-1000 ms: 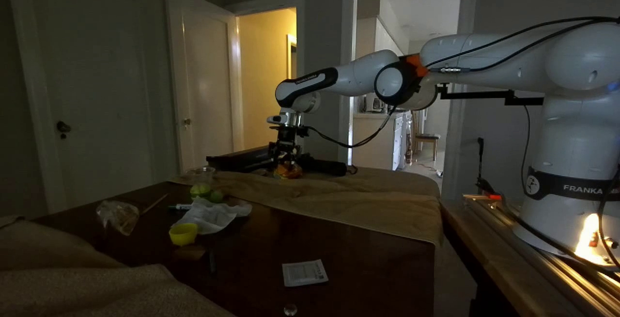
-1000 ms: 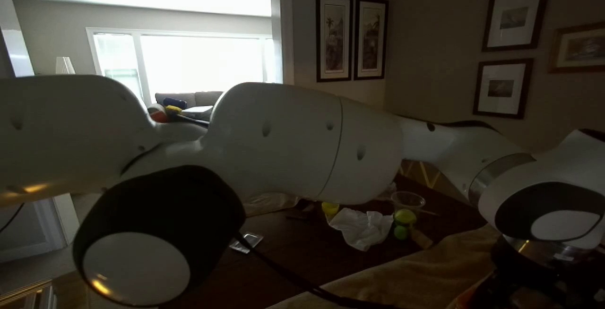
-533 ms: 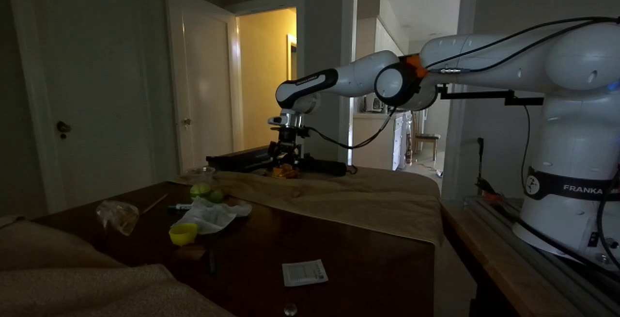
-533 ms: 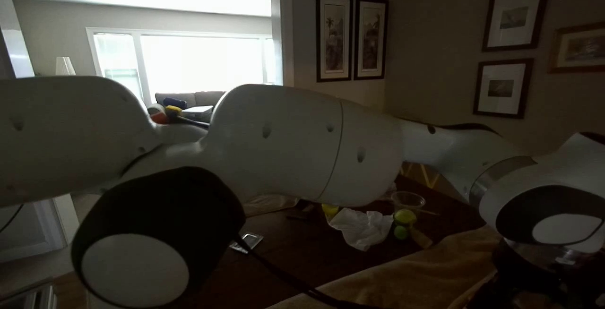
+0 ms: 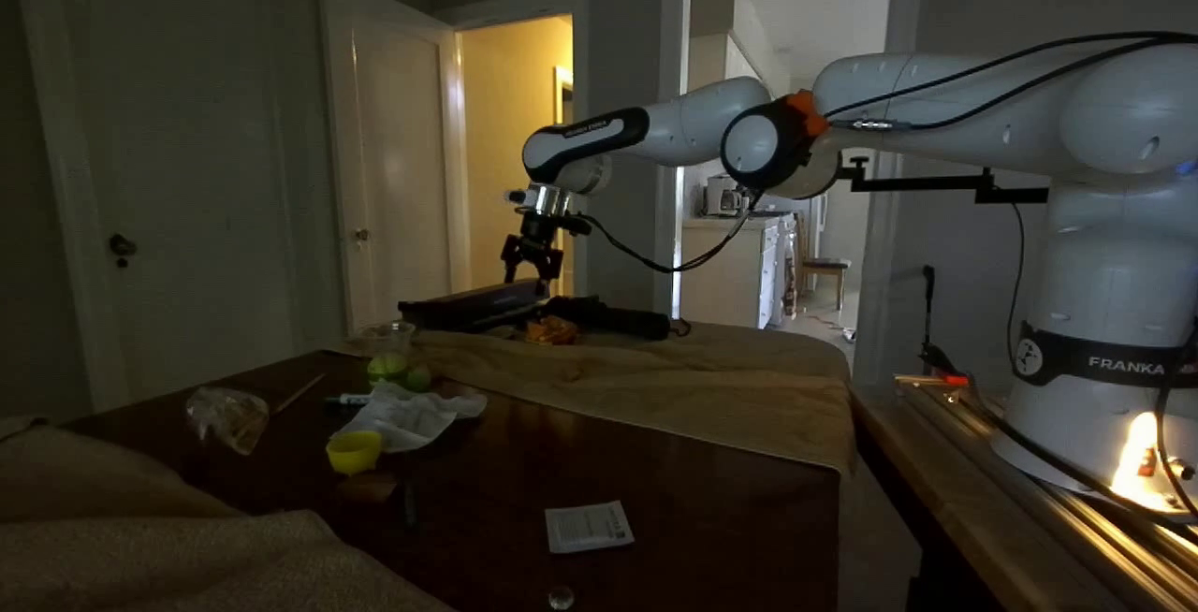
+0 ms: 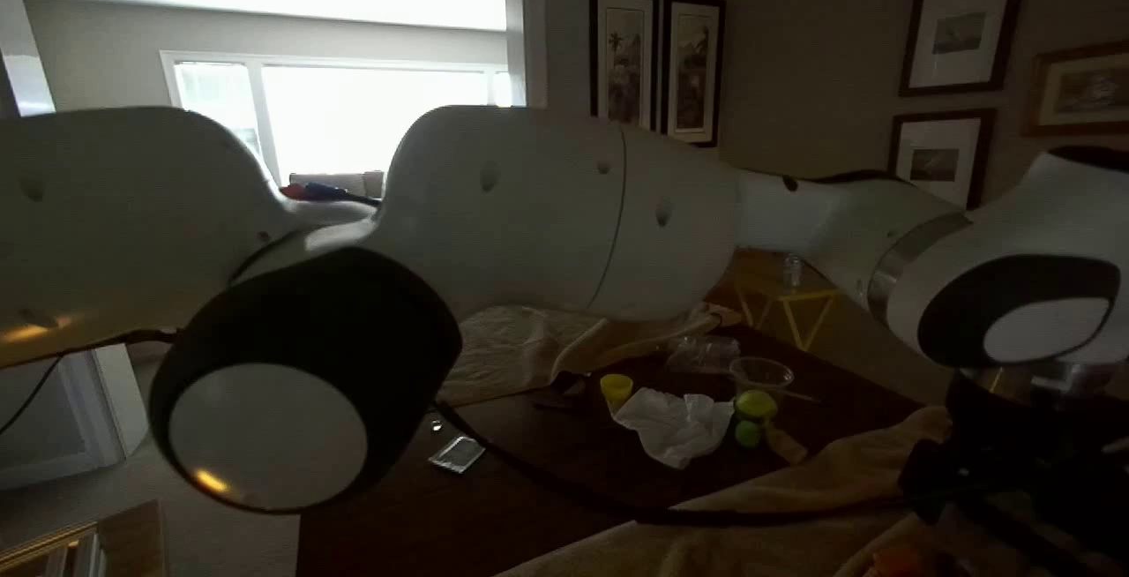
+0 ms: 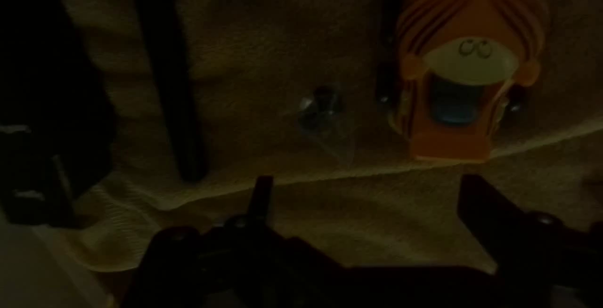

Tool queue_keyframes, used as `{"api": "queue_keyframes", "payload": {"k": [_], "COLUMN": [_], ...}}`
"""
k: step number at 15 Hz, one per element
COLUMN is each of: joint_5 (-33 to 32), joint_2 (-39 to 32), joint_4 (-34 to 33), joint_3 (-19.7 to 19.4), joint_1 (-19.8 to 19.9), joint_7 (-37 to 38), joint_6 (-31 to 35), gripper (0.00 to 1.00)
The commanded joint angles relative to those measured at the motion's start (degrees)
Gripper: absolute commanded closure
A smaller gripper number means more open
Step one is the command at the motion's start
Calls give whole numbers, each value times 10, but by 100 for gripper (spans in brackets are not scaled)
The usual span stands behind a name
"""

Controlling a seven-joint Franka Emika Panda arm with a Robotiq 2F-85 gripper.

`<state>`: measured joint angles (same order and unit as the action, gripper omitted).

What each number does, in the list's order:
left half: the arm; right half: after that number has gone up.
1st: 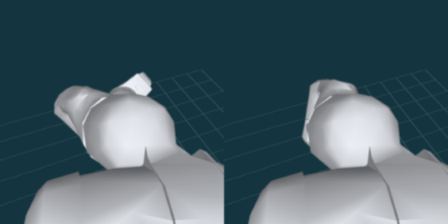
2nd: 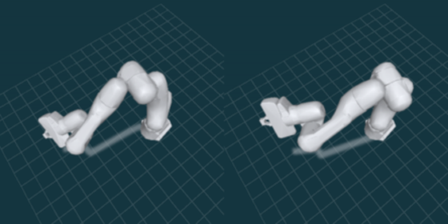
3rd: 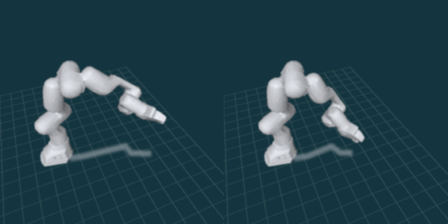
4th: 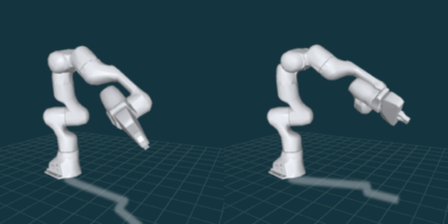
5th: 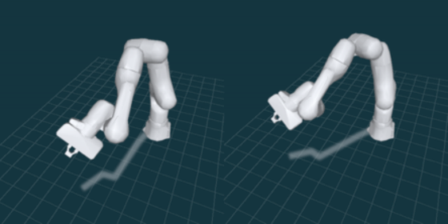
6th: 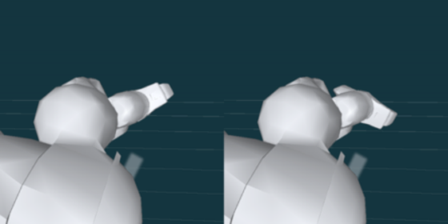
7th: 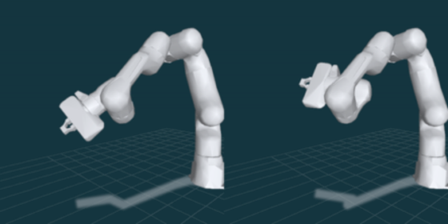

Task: Move the car toy to the right

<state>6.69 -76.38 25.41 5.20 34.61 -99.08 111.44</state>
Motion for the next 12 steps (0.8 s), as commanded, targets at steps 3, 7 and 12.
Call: {"api": "queue_keyframes", "payload": {"k": [3,7,12], "joint_5": [-14,-10,13], "joint_2": [30,46,65], "joint_4": [-2,5,2], "joint_3": [-43,-51,-17], "joint_1": [-58,-90,-109], "joint_7": [217,379,494], "joint_6": [57,38,26], "gripper": [0,0,0]}}
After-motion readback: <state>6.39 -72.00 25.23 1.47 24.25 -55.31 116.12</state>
